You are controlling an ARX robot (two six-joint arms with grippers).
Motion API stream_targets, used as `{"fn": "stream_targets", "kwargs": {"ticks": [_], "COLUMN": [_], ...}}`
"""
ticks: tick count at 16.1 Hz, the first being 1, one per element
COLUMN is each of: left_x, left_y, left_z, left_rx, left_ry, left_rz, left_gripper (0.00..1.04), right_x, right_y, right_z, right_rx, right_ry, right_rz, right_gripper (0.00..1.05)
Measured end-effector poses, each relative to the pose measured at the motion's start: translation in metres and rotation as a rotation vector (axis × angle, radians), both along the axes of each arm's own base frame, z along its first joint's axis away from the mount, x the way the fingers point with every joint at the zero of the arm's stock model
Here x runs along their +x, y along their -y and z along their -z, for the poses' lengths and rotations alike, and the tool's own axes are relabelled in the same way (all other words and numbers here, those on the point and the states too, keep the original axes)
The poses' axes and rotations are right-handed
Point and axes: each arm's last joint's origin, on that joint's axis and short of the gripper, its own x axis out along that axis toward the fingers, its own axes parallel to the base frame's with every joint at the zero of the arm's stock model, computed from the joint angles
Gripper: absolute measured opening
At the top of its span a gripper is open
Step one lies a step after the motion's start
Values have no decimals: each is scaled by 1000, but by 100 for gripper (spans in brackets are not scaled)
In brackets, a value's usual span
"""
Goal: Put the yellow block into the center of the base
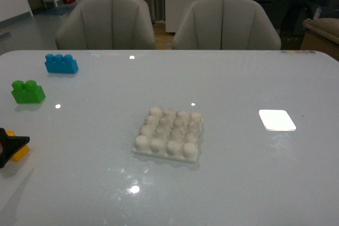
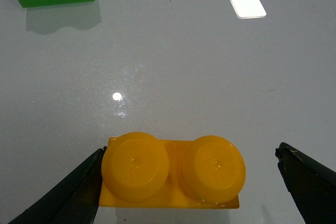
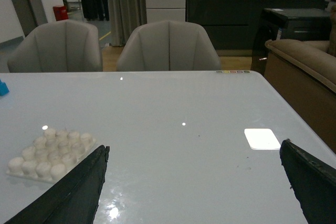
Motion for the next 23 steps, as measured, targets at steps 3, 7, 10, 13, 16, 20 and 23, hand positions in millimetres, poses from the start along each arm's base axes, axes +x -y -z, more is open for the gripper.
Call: {"fn": "stream_targets", "kwargs": {"ticks": [3,7,10,13,16,20,23], "left_x": [0,0,-1,-4,-1,-10,-14], "left_y": [0,6,8,21,52,148,271], "left_z": [1,0,-1,-14,-55,-90,-74], "left_rx": [24,38,38,38,45,35,34], "left_ry": [3,7,7,35,140,202,153], "left_rz": [-7,-7,-3,24,65,164,240], "left_gripper": [91,63,63,63,62,62,62], "right_x": [0,0,0,0,0,0,0], "right_y": [0,0,0,0,0,0,0], "right_z": [0,0,0,0,0,0,0], "right_rx": [0,0,0,0,0,0,0], "right_ry": [0,0,0,0,0,0,0], "right_rz": [0,0,0,0,0,0,0], "right_gripper": [98,98,98,98,98,98,98]}}
